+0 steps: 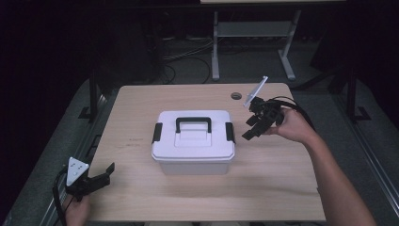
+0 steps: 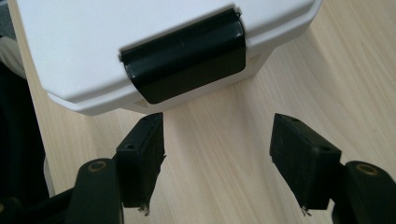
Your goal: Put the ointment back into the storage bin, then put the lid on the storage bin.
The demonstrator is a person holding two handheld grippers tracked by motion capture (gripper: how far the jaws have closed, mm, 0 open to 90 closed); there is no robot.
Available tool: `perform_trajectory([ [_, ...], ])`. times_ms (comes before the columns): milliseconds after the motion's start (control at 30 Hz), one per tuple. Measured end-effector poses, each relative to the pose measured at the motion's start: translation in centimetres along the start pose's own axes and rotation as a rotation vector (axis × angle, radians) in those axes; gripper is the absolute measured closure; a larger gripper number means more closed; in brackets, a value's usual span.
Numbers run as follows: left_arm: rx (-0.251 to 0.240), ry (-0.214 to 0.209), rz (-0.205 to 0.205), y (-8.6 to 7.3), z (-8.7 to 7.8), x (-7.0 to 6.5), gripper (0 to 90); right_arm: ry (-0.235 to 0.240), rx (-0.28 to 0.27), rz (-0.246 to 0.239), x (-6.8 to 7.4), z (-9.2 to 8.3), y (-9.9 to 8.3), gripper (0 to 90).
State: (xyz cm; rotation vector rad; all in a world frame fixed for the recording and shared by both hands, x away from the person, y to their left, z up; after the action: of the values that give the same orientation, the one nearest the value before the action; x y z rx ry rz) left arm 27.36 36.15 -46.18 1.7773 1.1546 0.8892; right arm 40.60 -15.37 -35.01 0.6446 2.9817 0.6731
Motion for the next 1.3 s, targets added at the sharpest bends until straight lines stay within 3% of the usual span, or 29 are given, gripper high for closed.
perform_trajectory([
  [1300, 0.005, -0.003, 0.007, 0.0, 0.1, -0.2, 14.9, 0.023, 0.0, 0.061, -0.4, 2.1, -4.4, 34.7],
])
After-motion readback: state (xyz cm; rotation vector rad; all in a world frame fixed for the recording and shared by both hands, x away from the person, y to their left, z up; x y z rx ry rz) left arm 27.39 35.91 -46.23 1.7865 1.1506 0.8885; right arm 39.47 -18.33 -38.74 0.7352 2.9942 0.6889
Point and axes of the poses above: each handheld gripper's, and its own axes: z roughly forward along the jaws, y roughly out of its top, x roughly to its left, the point moved 4 cm from there along z, roughly forward along the jaws, and after that the axes turned 2 degrees about -y, right-handed, at the moved point
